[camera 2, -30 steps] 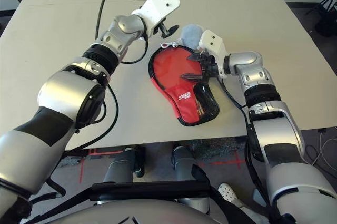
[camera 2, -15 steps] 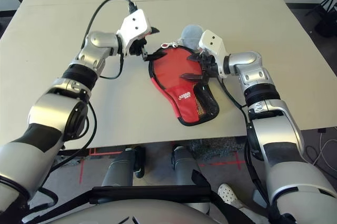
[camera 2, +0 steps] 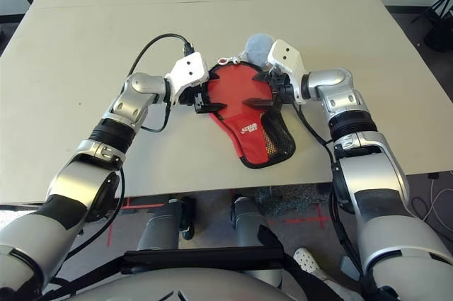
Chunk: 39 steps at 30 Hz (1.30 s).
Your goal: Store the ping-pong paddle in its case and zip it.
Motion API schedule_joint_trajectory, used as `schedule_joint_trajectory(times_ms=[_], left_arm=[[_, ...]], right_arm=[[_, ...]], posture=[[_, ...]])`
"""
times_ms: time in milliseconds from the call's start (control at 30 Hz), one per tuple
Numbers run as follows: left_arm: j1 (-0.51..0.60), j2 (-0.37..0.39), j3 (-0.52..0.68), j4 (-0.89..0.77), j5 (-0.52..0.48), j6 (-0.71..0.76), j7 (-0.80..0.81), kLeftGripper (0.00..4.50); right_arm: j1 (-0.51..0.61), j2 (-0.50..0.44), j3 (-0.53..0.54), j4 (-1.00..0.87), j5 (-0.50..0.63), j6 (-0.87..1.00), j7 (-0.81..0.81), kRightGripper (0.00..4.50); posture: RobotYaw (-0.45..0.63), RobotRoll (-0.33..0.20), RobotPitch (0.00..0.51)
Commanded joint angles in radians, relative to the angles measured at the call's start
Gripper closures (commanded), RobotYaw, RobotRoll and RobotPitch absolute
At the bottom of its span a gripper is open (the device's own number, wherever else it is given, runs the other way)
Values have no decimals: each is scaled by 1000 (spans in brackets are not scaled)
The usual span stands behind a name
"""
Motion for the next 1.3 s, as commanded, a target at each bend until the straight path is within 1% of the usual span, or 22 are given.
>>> schedule_joint_trajectory(times_ms=[33,233,267,567,667,867,1000,1100,1300], left_arm=[[37,-3,-45,17,20,41,7,20],[62,3,-81,2,21,101,-20,20],[65,2,-83,-1,17,113,-26,20],[89,5,-121,-58,-3,268,-99,20],[100,5,-126,-73,-5,294,-100,20],[110,6,-129,-84,-5,307,-94,20],[113,3,-131,-84,-4,306,-86,20],[116,1,-133,-87,-4,306,-81,20],[124,0,-134,-103,-4,310,-75,20]], right_arm=[[42,-23,49,58,-70,28,-3,0],[0,-47,25,52,-43,56,32,0],[-8,-53,22,49,-38,59,45,0],[-108,-107,-34,-5,26,122,176,0],[-160,-116,-64,-6,53,140,180,0],[-269,-111,-131,79,75,142,98,0],[-326,-96,-150,172,43,117,-63,0],[-340,-84,-138,239,5,96,-171,0],[-336,-48,-137,323,-33,105,-284,0]], posture=[[-45,0,223],[-45,0,223],[-61,0,223],[-71,0,220],[-74,0,218],[-77,0,218],[-77,0,219],[-75,0,222],[-63,0,229]])
